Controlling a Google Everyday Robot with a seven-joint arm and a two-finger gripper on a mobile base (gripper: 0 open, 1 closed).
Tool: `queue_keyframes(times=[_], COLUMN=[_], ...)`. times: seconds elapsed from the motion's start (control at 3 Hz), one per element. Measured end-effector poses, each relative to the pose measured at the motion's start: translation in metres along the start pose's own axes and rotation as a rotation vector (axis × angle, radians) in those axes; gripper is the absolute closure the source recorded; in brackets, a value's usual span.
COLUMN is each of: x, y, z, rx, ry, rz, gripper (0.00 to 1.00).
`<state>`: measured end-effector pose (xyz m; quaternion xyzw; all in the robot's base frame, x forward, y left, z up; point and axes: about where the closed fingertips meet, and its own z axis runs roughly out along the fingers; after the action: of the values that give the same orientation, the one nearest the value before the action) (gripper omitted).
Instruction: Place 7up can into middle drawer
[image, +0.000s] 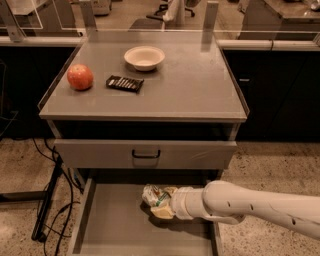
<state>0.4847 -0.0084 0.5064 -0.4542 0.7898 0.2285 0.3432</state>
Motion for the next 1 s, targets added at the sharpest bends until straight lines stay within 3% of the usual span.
queue_keyframes(times=[0.67,1.0], x=[0.044,0.070], y=[-0.006,-0.013], z=[0.048,0.070], rx=[-0.028,-0.013], ry=[0.052,0.053], rz=[0.064,0.081], gripper=[1.00,1.00])
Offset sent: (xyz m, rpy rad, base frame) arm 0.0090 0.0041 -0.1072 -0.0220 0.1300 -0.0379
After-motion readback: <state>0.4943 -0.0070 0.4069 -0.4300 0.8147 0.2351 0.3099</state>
